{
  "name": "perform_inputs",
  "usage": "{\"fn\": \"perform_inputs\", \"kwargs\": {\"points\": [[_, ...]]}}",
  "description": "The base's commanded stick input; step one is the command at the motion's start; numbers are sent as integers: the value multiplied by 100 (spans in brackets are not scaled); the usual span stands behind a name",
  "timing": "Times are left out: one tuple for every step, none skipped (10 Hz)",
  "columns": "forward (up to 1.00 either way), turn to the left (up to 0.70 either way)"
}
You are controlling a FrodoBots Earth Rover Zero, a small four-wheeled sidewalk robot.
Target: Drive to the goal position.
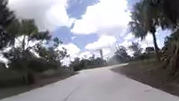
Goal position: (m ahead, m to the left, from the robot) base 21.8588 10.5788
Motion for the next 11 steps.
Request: {"fn": "perform_inputs", "kwargs": {"points": [[85, 0], [85, 0], [85, 0], [85, 0], [85, 0], [85, 0], [85, 0], [85, 0], [85, 0], [85, 0], [85, 0]]}}
